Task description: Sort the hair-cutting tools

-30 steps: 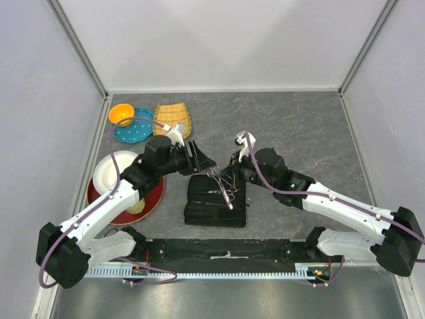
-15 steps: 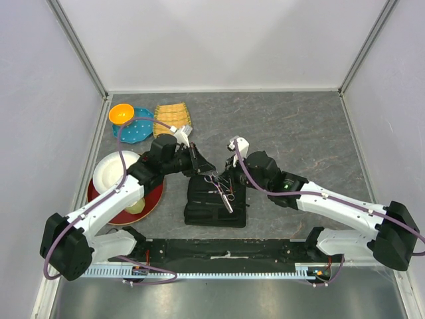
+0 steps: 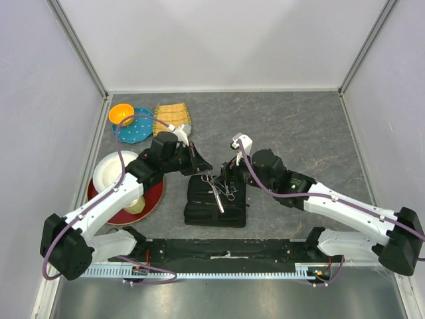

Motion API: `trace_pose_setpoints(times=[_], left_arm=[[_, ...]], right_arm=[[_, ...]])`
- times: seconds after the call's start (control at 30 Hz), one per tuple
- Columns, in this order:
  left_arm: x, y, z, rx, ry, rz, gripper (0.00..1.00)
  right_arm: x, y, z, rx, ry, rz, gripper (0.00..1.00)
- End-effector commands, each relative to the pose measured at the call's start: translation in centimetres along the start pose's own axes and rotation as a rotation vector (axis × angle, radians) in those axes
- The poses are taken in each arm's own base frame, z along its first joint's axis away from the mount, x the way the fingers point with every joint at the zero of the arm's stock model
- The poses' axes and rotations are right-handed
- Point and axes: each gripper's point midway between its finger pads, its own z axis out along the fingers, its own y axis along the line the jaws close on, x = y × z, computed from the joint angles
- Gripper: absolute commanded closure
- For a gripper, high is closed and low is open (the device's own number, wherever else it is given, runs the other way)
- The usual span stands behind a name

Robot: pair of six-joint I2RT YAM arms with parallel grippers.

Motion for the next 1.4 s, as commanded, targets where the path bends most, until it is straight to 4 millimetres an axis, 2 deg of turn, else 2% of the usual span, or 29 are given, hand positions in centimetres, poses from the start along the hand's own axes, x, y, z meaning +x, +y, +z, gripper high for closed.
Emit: trace_pose_setpoints(times=[0.0,0.17,0.27,0.33,0.4,0.43,0.5,0.53,0.57,0.6,0.63,0.7,0.83,0.97,1.13,1.23,1.27,1.37], left_arm=[[-2.7,-2.1,-1.5,0.023,-0.08,0.07,0.98],[-3.3,-2.6,-2.1,0.022,-0.106,0.066,0.98],[-3.6,-2.7,-2.5,0.018,-0.125,0.058,0.98],[-3.7,-2.7,-2.7,0.015,-0.135,0.049,0.98],[-3.9,-2.6,-3.1,0.004,-0.15,0.044,0.98],[-4.0,-2.5,-3.2,-0.002,-0.156,0.044,0.98],[-3.9,-2.3,-3.2,-0.012,-0.155,0.046,0.98],[-3.7,-2.3,-3.3,-0.017,-0.147,0.048,0.92],[-3.6,-2.1,-3.4,-0.02,-0.141,0.058,0.79],[-3.5,-2.2,-3.4,-0.015,-0.134,0.065,0.56],[-3.0,-2.3,-3.4,-0.009,-0.109,0.072,0.48],[-2.5,-2.2,-3.5,-0.005,-0.083,0.09,0.35],[-0.9,-2.7,-3.7,0.048,-0.002,0.12,0.32],[0.2,-2.9,-3.8,0.08,0.051,0.134,0.34],[1.4,-3.1,-3.5,0.127,0.112,0.13,0.46],[2.2,-3.4,-3.2,0.164,0.154,0.121,0.64],[2.4,-3.4,-3.1,0.167,0.162,0.117,0.77],[2.7,-3.0,-2.8,0.167,0.173,0.11,0.98]], right_arm=[[0.4,1.8,-0.9,-0.119,0.021,-0.091,0.2],[3.8,2.9,0.7,-0.167,0.147,-0.1,0.24],[4.9,2.7,1.8,-0.135,0.17,-0.102,0.28],[5.0,2.4,2.4,-0.113,0.166,-0.102,0.35],[5.6,2.2,3.4,-0.094,0.185,-0.092,0.54],[5.6,2.0,3.5,-0.085,0.186,-0.085,0.73],[5.7,1.8,3.7,-0.065,0.19,-0.081,0.94],[5.7,1.7,3.7,-0.06,0.19,-0.082,1.0],[5.7,1.5,3.7,-0.052,0.188,-0.088,1.0],[5.8,1.4,3.5,-0.052,0.196,-0.098,1.0],[5.8,1.4,3.4,-0.057,0.198,-0.113,1.0],[5.9,1.2,2.9,-0.058,0.209,-0.157,1.0],[5.6,1.0,2.2,-0.065,0.204,-0.211,1.0],[5.3,1.2,1.8,-0.074,0.201,-0.231,1.0],[5.3,1.6,1.8,-0.096,0.2,-0.227,1.0],[5.1,1.8,1.7,-0.105,0.192,-0.218,1.0],[4.9,1.9,1.7,-0.105,0.187,-0.216,1.0],[4.6,1.6,1.6,-0.081,0.176,-0.197,1.0]])
